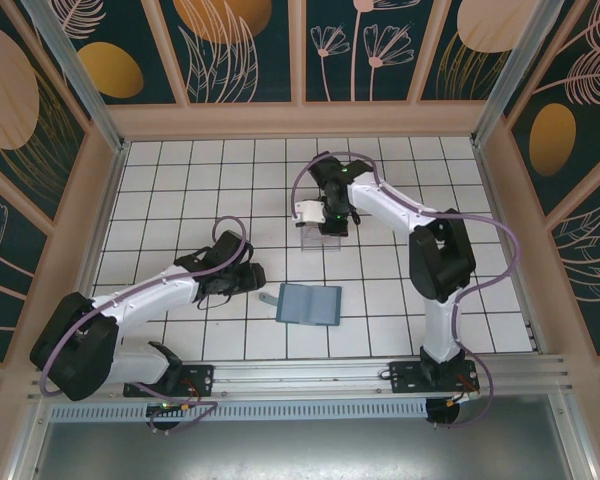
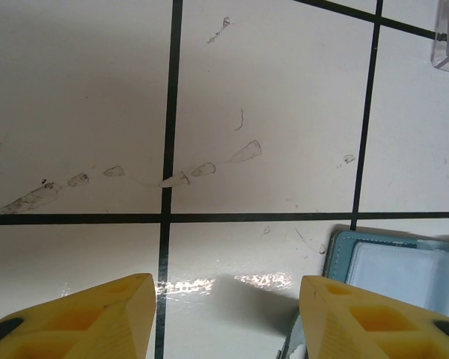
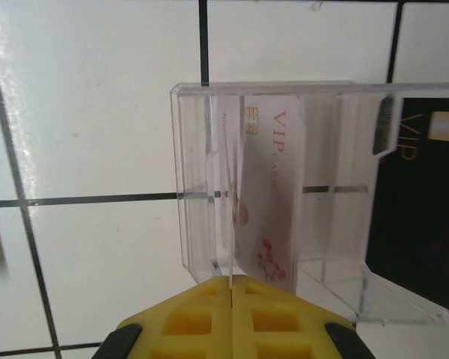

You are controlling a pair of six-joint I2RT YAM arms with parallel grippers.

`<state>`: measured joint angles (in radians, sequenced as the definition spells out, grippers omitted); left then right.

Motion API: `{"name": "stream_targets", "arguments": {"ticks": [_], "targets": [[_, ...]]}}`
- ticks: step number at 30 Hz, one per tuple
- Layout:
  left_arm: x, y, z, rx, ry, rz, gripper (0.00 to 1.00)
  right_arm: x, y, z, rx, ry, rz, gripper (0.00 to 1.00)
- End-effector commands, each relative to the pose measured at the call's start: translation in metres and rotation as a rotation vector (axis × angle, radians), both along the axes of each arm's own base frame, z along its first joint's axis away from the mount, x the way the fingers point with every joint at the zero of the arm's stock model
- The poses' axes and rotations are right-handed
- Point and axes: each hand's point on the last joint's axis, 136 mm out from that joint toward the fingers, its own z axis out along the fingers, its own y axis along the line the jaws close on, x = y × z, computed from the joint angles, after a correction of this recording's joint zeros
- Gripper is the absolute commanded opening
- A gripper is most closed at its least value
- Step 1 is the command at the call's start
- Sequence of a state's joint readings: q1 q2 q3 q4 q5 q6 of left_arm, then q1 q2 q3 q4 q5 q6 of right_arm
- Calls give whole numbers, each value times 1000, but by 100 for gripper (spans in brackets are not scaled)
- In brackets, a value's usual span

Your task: Take the credit cards out of the card holder

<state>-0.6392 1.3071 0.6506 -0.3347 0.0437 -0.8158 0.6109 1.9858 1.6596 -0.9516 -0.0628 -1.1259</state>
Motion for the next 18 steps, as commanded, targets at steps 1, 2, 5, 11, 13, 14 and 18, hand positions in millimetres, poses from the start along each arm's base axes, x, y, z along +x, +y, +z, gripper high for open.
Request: {"name": "stream_targets", "arguments": {"ticks": [1, 2, 5, 11, 13, 14, 18], "targets": [[0, 3, 3, -11, -17, 2, 55, 2, 0, -7, -53, 7, 28, 0], [0, 3, 4, -11, -17, 3, 55, 1, 2, -9, -54, 11, 31, 0], [-1, 5, 5, -9, -22, 9, 56, 3, 8, -6, -40, -3, 38, 12], [11, 13, 12, 62, -69, 17, 69, 26, 14, 34, 73, -159, -18, 79], [22, 21, 18, 124, -110, 31, 78, 39, 8, 49, 133, -224, -93, 82], [28, 28, 21, 168, -135, 44, 92, 44, 4, 54, 167, -244, -145, 89], [56, 63, 35, 349, -241, 119, 99, 70, -28, 77, 370, -349, -424, 99]]}}
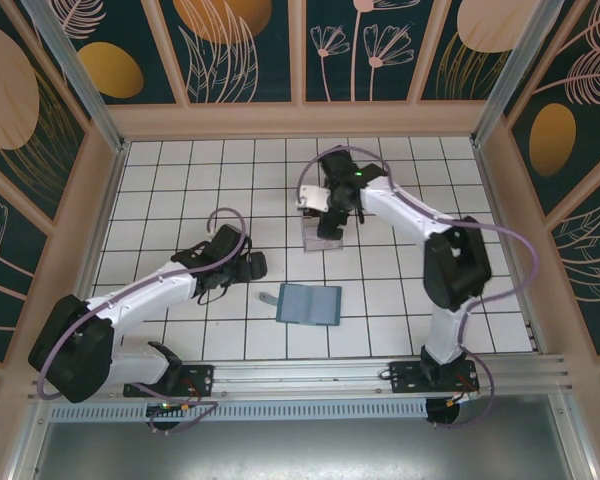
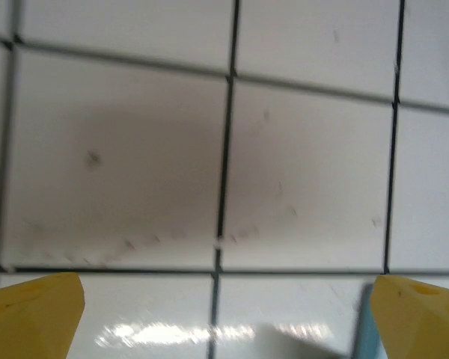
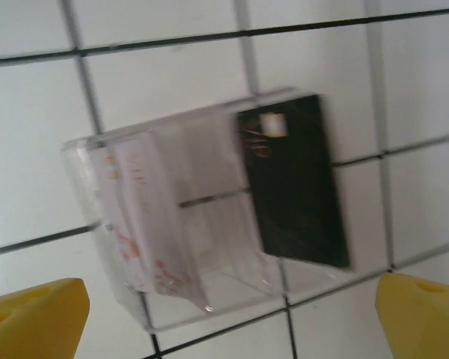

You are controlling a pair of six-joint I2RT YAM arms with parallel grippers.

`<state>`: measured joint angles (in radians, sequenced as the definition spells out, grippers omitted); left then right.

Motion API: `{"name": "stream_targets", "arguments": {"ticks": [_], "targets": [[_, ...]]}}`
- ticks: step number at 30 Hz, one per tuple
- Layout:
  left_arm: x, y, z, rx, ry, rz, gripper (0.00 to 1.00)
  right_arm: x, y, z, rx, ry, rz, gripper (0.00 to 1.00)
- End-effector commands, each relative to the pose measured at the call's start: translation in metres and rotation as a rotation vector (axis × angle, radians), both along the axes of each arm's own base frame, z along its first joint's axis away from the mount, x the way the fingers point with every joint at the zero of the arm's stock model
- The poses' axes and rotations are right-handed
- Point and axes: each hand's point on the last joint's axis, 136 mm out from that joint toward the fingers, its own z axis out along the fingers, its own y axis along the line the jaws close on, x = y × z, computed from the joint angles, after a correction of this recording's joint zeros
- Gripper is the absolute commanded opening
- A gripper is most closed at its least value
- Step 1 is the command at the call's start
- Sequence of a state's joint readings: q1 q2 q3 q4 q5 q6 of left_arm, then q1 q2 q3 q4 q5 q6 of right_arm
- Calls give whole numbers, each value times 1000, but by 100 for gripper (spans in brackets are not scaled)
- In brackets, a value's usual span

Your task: Take the credit cards out of the card holder

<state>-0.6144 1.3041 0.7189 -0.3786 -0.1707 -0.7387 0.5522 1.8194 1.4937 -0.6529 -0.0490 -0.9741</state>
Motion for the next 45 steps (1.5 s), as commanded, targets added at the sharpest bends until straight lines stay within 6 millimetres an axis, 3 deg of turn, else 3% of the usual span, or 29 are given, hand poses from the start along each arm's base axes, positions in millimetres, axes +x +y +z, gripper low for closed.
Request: {"name": "stream_targets", "arguments": {"ticks": [1, 5, 8, 12, 16, 19, 26, 29, 31, 37, 45], "targets": [[30, 43, 18, 223, -122, 89, 98, 36, -31, 41, 250, -148, -285, 99], [58, 80, 38, 367, -263, 160, 99, 50, -91, 54, 492, -215, -607, 99], [75, 106, 50, 462, -356, 195, 98, 47, -147, 43, 644, -240, -842, 99], [91, 139, 56, 513, -456, 253, 99, 25, -216, 13, 785, -346, -1099, 99], [99, 166, 51, 518, -524, 284, 99, 0, -254, 4, 839, -552, -1178, 99], [103, 173, 54, 467, -647, 283, 99, -11, -262, 1, 889, -627, -1166, 99], [100, 174, 83, 346, -925, 232, 99, -5, -259, -4, 874, -615, -1144, 99], [107, 177, 77, 326, -929, 221, 98, -10, -255, 9, 1014, -627, -1146, 99], [109, 178, 69, 295, -926, 201, 99, -10, -253, 9, 1015, -654, -1131, 99], [108, 173, 63, 271, -938, 157, 99, -7, -263, -10, 1030, -639, -1178, 99], [106, 176, 64, 279, -940, 172, 99, -9, -265, -10, 1034, -653, -1180, 99]]}}
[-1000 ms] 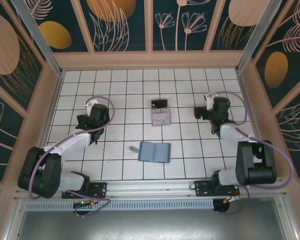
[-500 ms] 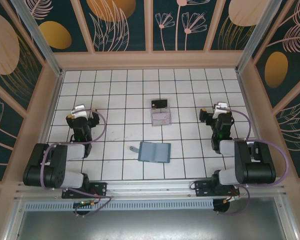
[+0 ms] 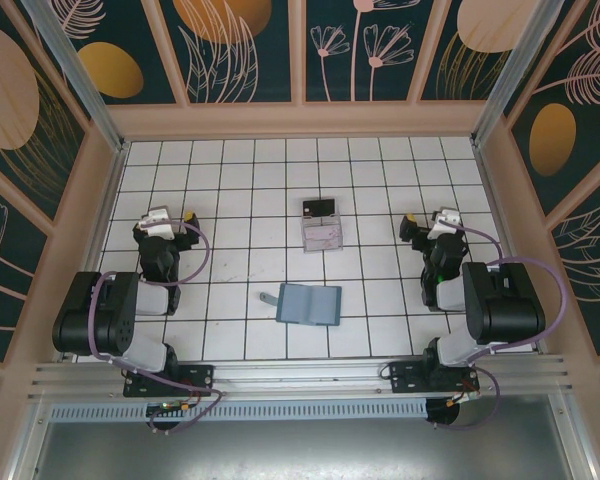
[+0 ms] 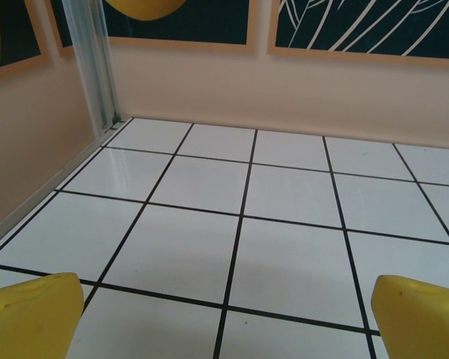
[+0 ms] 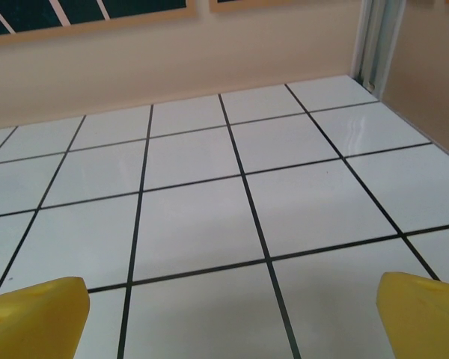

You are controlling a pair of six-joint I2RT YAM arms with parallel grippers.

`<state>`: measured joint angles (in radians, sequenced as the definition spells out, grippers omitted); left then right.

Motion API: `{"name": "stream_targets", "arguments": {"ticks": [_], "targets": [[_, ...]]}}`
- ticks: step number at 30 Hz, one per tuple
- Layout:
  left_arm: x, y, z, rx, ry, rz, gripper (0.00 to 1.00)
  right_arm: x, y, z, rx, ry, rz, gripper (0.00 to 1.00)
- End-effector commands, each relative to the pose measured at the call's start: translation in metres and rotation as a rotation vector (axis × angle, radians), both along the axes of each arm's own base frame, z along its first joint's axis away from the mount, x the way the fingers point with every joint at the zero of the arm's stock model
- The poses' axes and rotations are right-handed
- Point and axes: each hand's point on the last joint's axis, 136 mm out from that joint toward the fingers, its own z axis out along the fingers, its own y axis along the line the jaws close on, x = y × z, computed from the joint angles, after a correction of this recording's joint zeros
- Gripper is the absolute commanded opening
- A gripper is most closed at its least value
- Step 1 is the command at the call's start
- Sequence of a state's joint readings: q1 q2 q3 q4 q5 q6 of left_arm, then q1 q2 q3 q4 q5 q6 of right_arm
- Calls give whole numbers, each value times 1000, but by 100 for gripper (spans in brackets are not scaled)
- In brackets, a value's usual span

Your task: Take the credit cards out of the card holder

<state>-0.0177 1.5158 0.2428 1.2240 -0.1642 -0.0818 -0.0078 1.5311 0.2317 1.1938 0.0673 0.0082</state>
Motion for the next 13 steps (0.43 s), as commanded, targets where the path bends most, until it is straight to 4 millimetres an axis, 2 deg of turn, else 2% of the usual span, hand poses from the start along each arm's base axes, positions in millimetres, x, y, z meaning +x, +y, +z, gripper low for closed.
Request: {"name": "stream_targets", "arguments": {"ticks": [1, 13], "targets": [[-1, 0, 8, 6, -39, -8, 99, 1, -4, 12, 16, -57, -18, 99], [0, -1, 8, 3, -39, -11, 99, 3, 2, 11, 14, -48, 30, 99]]}}
